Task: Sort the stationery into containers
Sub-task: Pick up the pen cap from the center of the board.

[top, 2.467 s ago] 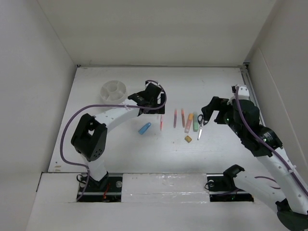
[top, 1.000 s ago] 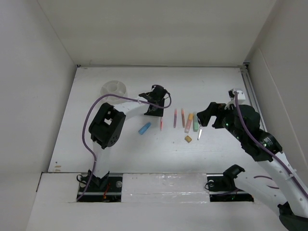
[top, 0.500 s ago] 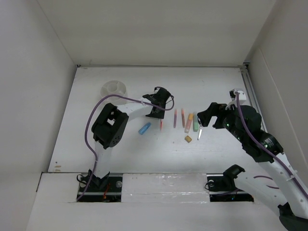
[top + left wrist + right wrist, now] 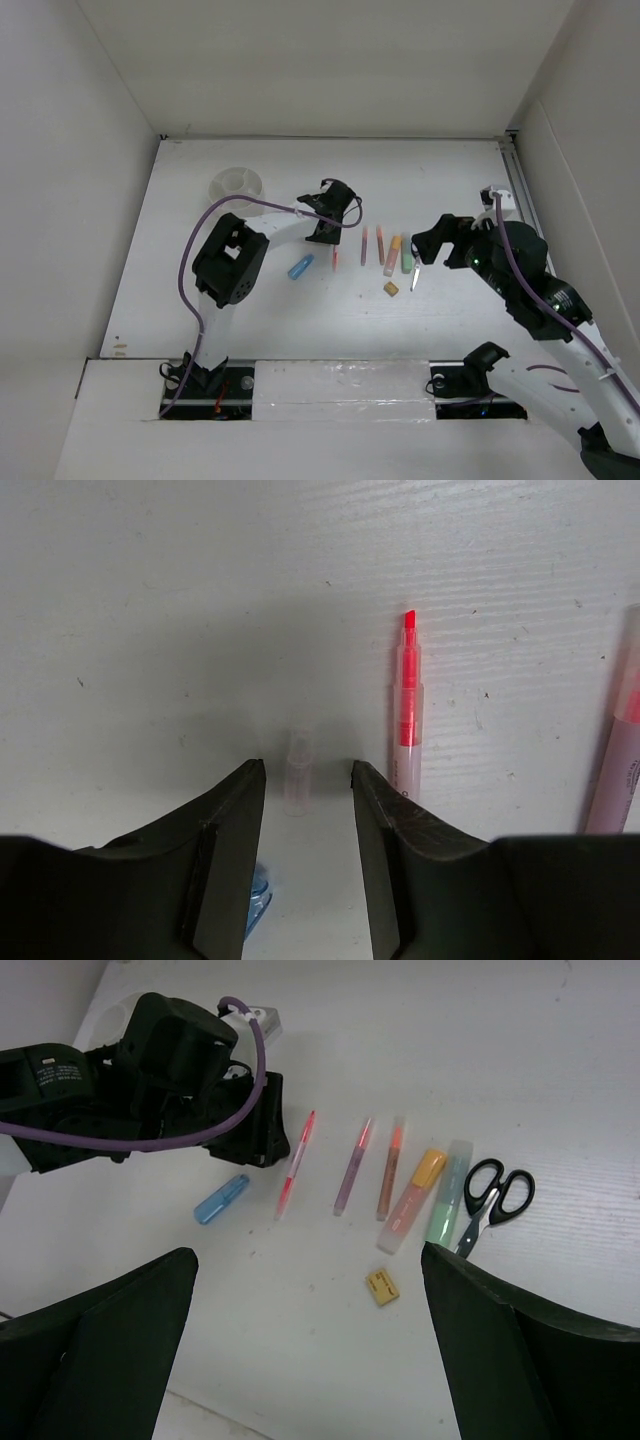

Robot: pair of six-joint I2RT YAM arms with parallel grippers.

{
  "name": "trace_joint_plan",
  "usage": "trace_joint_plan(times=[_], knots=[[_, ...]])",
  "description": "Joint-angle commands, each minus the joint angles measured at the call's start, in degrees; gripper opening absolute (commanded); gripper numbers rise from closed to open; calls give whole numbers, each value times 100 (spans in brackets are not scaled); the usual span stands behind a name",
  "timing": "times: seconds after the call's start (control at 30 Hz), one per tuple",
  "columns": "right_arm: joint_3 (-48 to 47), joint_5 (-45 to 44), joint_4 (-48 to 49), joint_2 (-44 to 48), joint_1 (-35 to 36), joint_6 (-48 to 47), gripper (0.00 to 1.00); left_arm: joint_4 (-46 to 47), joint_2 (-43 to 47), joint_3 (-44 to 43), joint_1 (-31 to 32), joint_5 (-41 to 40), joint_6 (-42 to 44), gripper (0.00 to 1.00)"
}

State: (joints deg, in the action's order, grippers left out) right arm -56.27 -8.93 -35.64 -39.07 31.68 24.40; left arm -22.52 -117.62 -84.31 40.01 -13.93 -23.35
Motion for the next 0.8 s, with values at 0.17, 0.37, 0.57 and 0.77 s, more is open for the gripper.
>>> trace_joint_plan(times=[0.17, 0.37, 0.57, 0.77], knots=[[-77, -4, 48, 66, 57, -6, 100, -296, -112, -138, -37, -66, 15, 27], [-77, 49, 48, 66, 57, -6, 100, -507, -384, -147, -37, -118, -151, 5], [-77, 102, 48, 66, 57, -6, 100, -507, -446, -200, -151, -118, -205, 0], [150, 698, 495, -56, 57, -111, 100, -656, -86, -200, -204, -66, -336, 0]])
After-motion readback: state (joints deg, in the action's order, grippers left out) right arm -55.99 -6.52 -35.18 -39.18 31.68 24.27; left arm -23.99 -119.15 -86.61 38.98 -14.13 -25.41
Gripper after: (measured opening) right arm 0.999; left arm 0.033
